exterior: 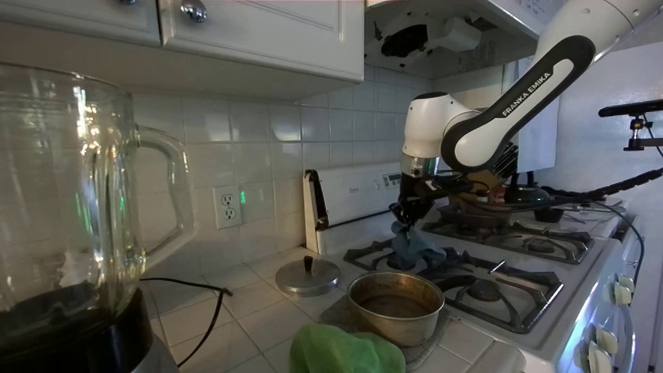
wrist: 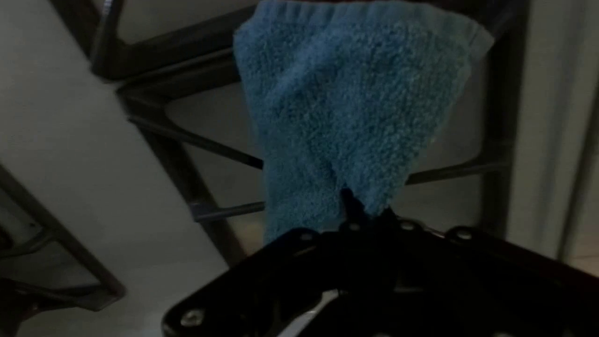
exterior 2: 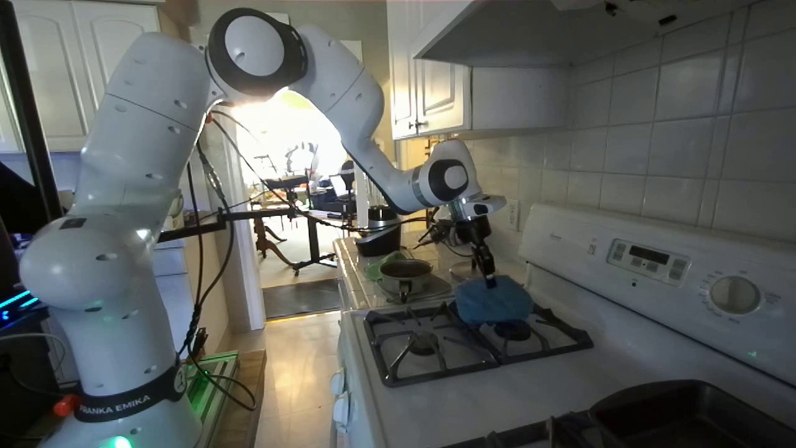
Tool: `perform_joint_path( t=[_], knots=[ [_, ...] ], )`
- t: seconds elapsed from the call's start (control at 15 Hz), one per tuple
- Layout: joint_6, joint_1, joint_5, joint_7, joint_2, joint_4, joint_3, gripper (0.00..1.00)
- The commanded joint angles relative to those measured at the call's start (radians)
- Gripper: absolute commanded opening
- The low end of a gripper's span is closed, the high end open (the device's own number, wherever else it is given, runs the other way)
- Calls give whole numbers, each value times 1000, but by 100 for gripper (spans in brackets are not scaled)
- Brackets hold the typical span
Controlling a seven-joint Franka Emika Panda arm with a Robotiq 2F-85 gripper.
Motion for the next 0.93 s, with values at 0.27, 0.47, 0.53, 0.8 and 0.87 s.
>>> perform_joint_path(
  t=[0.27, 0.47, 0.53, 0.8, 0.87],
  knots=[
    [-27, 37, 39, -30, -11, -1, -69, 2],
    [-128, 61, -57, 35, -2, 17, -118, 2],
    [-150, 59, -71, 40, 2, 22, -114, 2],
    [5, -26, 86, -97, -2, -3, 11, 2],
    [39, -35, 123, -126, 0, -2, 33, 2]
  ],
)
